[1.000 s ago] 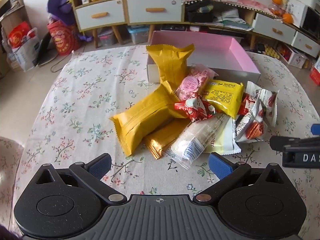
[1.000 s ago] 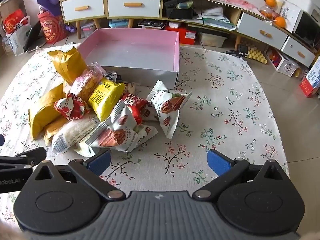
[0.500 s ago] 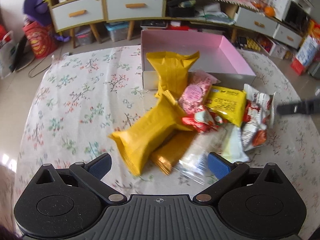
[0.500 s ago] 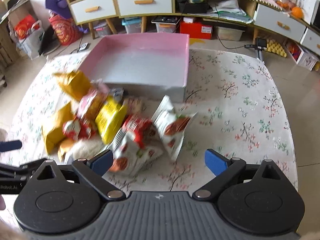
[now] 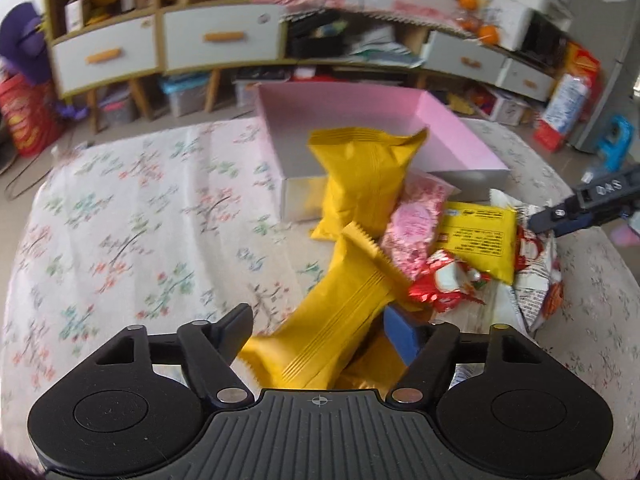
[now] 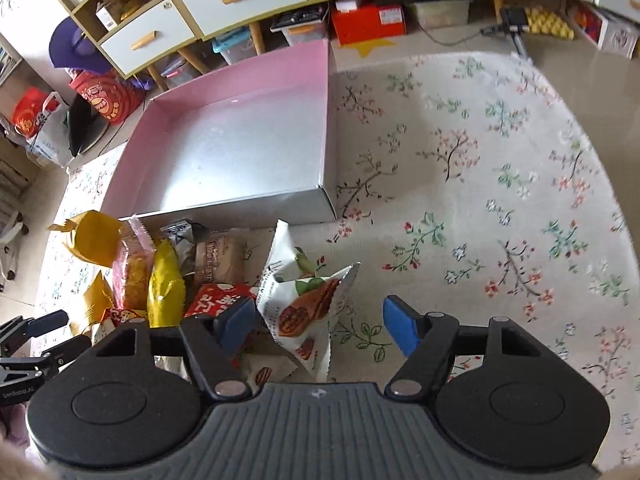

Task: Organize snacks
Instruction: 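Grasp the yellow wrapped cake with the left tool while the right tool grasps a pecan packet, then carry the yellow cake and pecan packet into the pink box and release both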

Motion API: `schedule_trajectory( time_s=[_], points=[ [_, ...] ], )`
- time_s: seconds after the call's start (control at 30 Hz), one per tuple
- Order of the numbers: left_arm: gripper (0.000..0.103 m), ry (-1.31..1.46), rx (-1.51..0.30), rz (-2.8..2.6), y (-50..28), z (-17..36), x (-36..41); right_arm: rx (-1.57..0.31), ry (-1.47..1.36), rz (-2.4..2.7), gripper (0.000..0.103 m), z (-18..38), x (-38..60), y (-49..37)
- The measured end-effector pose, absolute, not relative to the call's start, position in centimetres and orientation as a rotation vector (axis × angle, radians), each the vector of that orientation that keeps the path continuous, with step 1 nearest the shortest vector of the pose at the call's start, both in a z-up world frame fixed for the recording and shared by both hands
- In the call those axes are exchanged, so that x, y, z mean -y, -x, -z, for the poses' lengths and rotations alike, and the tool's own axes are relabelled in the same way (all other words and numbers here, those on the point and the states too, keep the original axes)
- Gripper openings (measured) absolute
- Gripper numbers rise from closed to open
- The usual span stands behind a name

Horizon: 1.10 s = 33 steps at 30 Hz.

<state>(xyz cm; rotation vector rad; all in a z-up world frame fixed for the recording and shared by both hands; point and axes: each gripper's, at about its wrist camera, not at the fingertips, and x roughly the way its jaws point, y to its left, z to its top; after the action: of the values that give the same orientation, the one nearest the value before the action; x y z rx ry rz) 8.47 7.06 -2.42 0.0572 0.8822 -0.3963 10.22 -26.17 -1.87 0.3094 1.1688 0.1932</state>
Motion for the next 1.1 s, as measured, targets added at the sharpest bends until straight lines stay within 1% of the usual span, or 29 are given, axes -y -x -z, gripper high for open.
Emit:
schedule_trajectory(
  time_s=[0.17,0.2,0.27,0.3,0.4,0.67,0.93,1.1],
  points=[
    [0.065,-0.106,-0.886,0.428,-9.3,3.8,-6.0,-1.176,-0.370,-0.209,0.064,2.6,26.1,-10.7],
    [0.057,-0.117,-0.895,0.422,-9.5,4.1,-5.8,-1.177,-0.382,-0.214,0.063,2.7,26.0,-10.7],
    [0.052,-0.136,-0.905,0.406,-9.8,4.6,-5.4,-1.181,-0.409,-0.219,0.059,3.1,26.0,-10.8],
    [0.047,-0.136,-0.914,0.398,-9.8,4.8,-5.4,-1.179,-0.429,-0.222,0.058,3.3,26.1,-10.9],
    [0.041,-0.136,-0.921,0.378,-9.8,4.7,-5.0,-1.170,-0.454,-0.221,0.053,3.3,26.2,-10.7],
    [0.038,-0.078,-0.992,0.271,-8.9,4.0,-6.2,-1.152,-0.443,-0.213,0.044,2.7,26.3,-9.5],
    [0.037,-0.007,-1.001,0.169,-8.0,2.1,-8.6,-1.117,-0.428,-0.156,0.042,1.7,27.9,-9.2],
    [0.037,0.020,-0.952,0.119,-8.0,-0.4,-9.1,-1.079,-0.438,-0.157,0.042,0.3,28.2,-8.8]
  ],
)
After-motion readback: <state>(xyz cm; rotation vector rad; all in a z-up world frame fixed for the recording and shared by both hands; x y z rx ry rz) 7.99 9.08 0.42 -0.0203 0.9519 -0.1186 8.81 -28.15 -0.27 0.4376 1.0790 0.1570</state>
